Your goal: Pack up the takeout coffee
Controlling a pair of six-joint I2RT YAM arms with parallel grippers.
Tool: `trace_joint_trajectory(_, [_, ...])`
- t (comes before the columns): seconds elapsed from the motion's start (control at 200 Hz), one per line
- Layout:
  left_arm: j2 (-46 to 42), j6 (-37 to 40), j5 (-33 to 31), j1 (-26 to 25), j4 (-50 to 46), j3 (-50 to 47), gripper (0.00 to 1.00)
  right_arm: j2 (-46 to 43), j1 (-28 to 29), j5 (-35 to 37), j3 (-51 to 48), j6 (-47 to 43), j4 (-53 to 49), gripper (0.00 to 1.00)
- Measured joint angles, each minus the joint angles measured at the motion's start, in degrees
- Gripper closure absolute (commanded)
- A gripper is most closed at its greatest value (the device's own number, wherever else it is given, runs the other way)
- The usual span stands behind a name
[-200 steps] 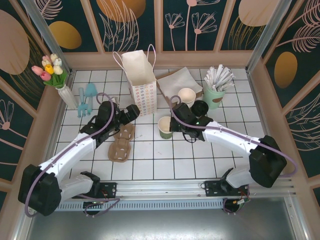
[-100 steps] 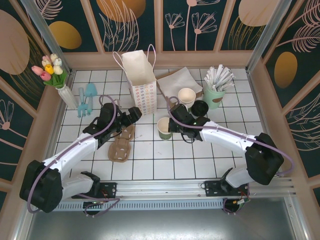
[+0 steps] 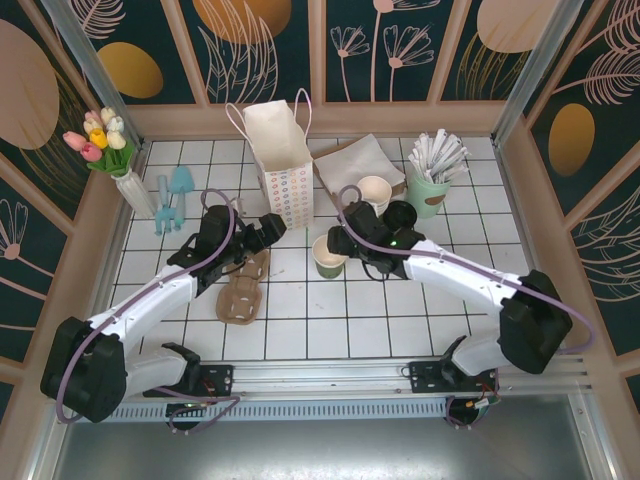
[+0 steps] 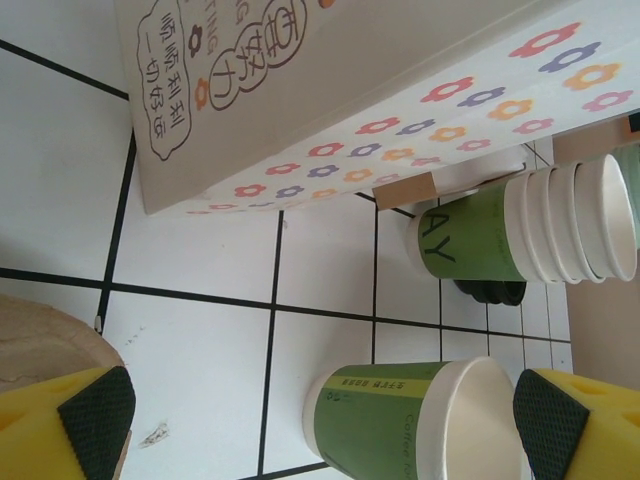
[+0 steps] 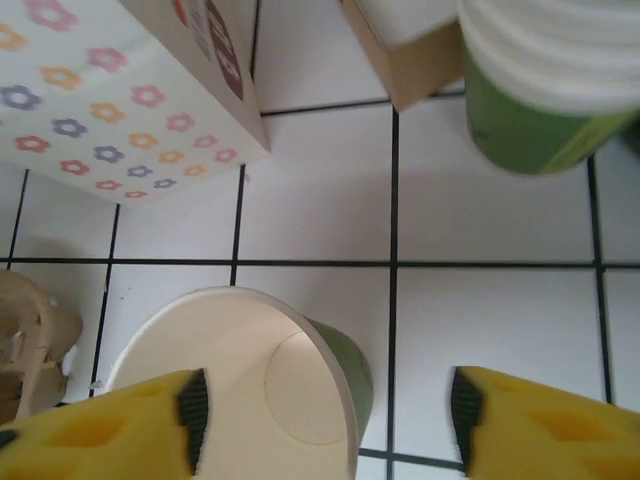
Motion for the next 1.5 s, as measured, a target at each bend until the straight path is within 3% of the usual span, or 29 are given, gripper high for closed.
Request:
trace_joint_trajectory(0.145, [-0.04, 0.61, -1.07, -1.99, 0.98, 0.09, 0.02, -8.50, -2.99, 1.01, -1.38, 0.17, -0.15, 0.01])
trace_joint_trajectory(0.355, [-0.31, 1.97, -6.05, -9.73, 1.36, 2.29, 0.01, -20.04, -21.49, -4.37, -9.73, 2.54, -0.26, 0.01])
trace_joint_trajectory(0.44, [0.33, 2.12, -7.54, -11.56, 2.12, 3.06, 0.02, -22.99, -28.00, -7.76, -14.10, 5.09, -0.11, 0.06])
trace_joint_trajectory(0.611, [4.57, 2.12, -10.25, -12.85, 1.79, 5.62, 0.01, -23.54, -40.15, -18.29, -20.26, 8.96, 2.78, 0.15])
trace_joint_trajectory(0.771, [6.73, 2.80, -12.66, -12.85, 0.72, 8.96, 0.01, -19.02, -47.93, -27.04, -23.28, 12.48, 7.93, 0.16])
trace_joint_trajectory(0.951, [6.73, 2.78, -13.57, -12.85, 2.49, 9.33, 0.01, -11.21, -49.90, -32.13, -23.43, 15.10, 14.58, 0.29])
trace_joint_trajectory(1.096, [6.73, 1.46, -16.00, -12.85, 2.84, 9.20, 0.01, -5.99, -49.81, -34.58, -23.21, 16.11, 19.34, 0.34])
trace_joint_trajectory(1.501, [9.79, -2.84, -21.92, -12.85, -0.44, 9.11, 0.01, 0.48, -44.15, -31.15, -23.21, 22.53, 31.17, 0.47])
